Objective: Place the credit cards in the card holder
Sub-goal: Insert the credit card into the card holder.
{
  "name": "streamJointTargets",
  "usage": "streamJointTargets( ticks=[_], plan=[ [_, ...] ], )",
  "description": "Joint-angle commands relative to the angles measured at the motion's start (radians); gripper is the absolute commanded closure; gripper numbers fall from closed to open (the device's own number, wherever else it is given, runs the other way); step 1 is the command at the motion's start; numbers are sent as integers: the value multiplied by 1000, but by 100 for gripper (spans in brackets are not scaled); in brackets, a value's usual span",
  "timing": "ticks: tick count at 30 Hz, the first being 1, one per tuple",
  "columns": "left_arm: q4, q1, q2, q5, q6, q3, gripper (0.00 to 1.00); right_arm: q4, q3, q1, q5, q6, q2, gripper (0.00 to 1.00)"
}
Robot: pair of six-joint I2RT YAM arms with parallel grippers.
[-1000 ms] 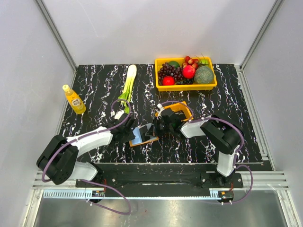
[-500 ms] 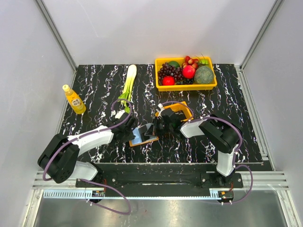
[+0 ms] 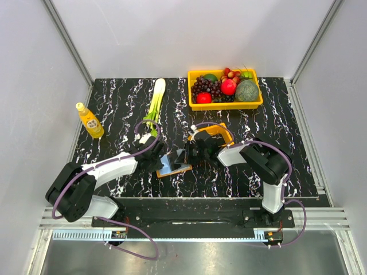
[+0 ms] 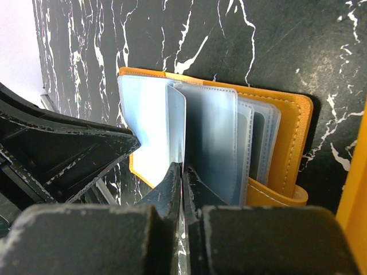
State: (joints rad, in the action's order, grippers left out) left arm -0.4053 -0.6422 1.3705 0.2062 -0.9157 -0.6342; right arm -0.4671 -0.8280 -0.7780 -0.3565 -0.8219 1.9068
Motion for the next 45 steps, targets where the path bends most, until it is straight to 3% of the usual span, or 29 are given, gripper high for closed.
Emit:
streamJointTargets(
  ticks=[1, 5, 12, 15, 18, 25, 29, 33, 37, 45],
  plan=[
    [-82, 3, 78, 5, 15, 59, 81, 94, 21, 3, 21, 98, 66, 96],
    [-82, 3, 78, 7, 11, 57, 81, 111, 18, -12, -76, 119, 69, 95],
    [-73, 3, 79, -1, 3, 60, 81, 206, -49, -41, -33, 110, 72, 91],
    [-72, 3, 78, -4, 3, 62, 81, 231, -59, -43, -21, 92, 63, 87],
    [-72, 3, 76, -4, 1, 62, 81, 291, -66, -43, 19, 84, 34, 70],
    [-70, 4, 75, -4, 8, 64, 82, 436, -121, -41, 143, 138, -46, 62],
    [-70, 3, 67, -4, 9, 68, 82, 519, -149, -41, 211, 167, -68, 62],
    [-66, 3, 68, -8, 12, 65, 82, 550, -175, -43, 195, 193, -55, 69],
    [-56, 3, 73, -14, 14, 67, 82, 525, -189, -43, 123, 198, -20, 80],
    [-50, 3, 75, -19, 14, 68, 82, 475, -203, -46, 62, 187, 8, 85]
  ],
)
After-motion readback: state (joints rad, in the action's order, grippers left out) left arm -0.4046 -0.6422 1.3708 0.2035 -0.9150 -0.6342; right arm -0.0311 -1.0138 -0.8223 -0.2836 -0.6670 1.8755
